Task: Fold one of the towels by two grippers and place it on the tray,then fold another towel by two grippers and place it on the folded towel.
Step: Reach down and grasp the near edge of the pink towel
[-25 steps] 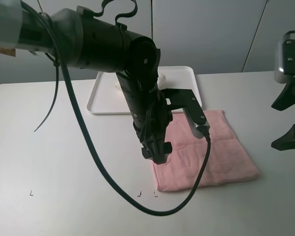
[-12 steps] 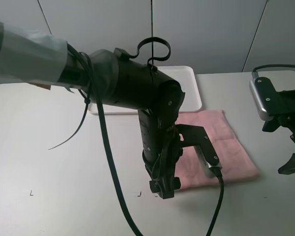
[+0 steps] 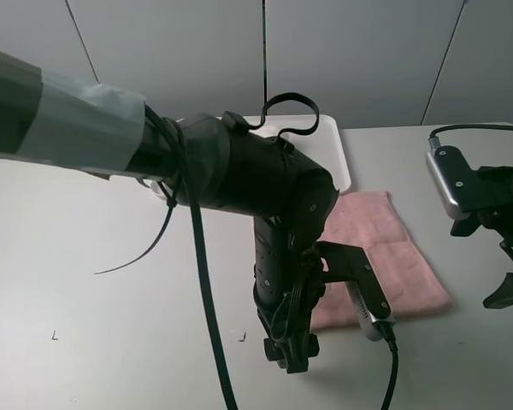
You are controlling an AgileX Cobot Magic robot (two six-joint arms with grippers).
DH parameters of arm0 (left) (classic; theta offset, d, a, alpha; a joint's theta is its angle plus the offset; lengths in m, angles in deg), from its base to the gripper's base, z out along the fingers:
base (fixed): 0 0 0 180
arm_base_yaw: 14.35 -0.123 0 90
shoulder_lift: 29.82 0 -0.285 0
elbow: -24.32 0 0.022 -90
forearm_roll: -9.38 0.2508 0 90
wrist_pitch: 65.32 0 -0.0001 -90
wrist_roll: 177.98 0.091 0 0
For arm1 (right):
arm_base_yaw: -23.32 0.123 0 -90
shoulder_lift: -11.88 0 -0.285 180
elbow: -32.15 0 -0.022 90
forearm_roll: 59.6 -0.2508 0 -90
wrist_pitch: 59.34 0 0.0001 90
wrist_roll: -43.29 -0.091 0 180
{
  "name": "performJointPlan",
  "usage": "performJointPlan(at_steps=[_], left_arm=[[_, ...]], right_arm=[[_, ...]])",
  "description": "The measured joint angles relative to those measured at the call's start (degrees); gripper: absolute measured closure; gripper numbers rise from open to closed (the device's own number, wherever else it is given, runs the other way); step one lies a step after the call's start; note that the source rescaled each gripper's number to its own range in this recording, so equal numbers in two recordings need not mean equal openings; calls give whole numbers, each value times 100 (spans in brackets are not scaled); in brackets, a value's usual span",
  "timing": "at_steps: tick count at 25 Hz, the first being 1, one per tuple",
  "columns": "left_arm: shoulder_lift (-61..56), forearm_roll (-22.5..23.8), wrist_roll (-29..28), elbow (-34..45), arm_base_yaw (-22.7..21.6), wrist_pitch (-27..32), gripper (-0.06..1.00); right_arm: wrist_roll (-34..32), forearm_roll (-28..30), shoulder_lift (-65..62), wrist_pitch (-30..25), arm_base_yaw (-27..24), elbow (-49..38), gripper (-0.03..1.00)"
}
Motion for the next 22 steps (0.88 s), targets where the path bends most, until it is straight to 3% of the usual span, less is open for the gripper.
performJointPlan(at_steps=[12,22], left_arm=[[121,0,-153,0,0,0,-4],[121,0,-153,0,0,0,-4]], right_arm=[[158,0,577,166,386,0,-3],[201,3,914,376,397,-139,-3]])
